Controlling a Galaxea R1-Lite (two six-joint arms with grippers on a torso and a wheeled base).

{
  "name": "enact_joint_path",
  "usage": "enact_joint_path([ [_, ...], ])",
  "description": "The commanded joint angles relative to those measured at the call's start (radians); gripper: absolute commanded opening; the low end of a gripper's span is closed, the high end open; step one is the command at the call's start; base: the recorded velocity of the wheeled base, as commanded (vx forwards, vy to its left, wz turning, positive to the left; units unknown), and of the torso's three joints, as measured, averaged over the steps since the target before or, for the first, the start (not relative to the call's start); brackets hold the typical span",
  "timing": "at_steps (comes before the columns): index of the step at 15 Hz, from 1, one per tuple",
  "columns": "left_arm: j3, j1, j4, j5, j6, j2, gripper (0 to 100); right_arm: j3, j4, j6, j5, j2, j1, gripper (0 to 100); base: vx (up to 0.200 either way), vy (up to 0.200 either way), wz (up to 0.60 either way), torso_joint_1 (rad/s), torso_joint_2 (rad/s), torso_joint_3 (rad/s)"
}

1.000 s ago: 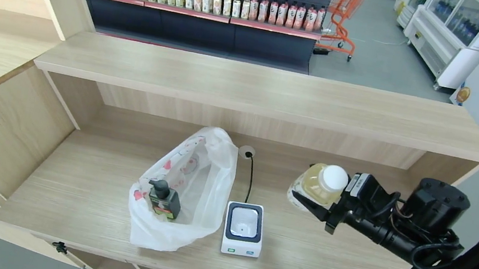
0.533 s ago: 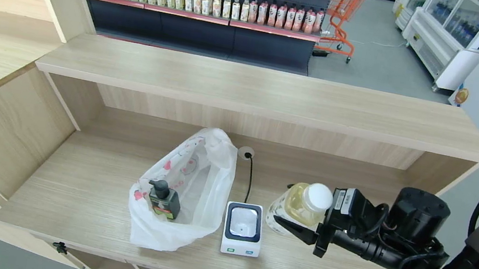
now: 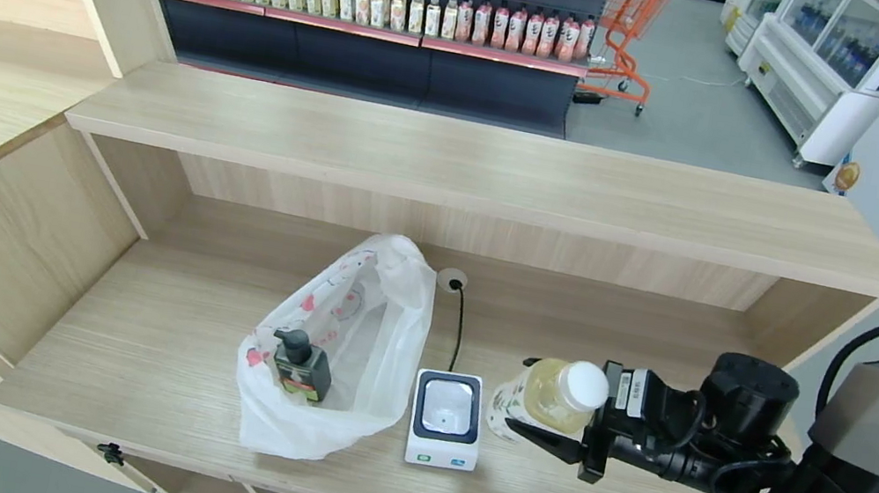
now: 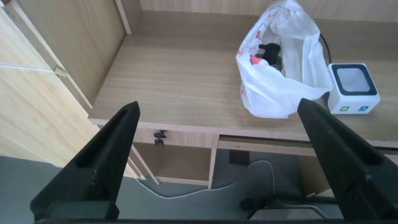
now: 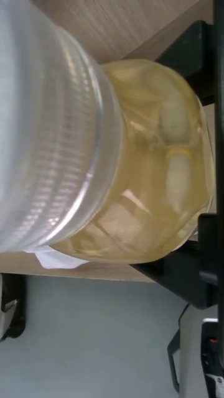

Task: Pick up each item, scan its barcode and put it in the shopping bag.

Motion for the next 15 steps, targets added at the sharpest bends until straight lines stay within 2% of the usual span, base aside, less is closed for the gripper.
enact_joint_path([
  [1, 0.000, 0.000, 0.000, 0.000, 0.000, 0.000, 100, -0.059, -0.001, -0.003, 0.008, 0.071, -0.008, 0, 0.000, 0.000, 0.00, 0.000, 0.00, 0.000],
  [6, 0.000, 0.000, 0.000, 0.000, 0.000, 0.000, 100, -0.207, -0.001, -0.005, 0.059, 0.150, -0.001, 0, 0.000, 0.000, 0.00, 0.000, 0.00, 0.000],
  [11, 0.000, 0.000, 0.000, 0.000, 0.000, 0.000, 100, -0.273, -0.001, -0.187, 0.244, 0.238, 0.025, 0, 0.000, 0.000, 0.00, 0.000, 0.00, 0.000],
  [15, 0.000, 0.000, 0.000, 0.000, 0.000, 0.000, 100, -0.332, -0.001, -0.232, 0.250, 0.279, 0.037, 0, 0.000, 0.000, 0.00, 0.000, 0.00, 0.000],
])
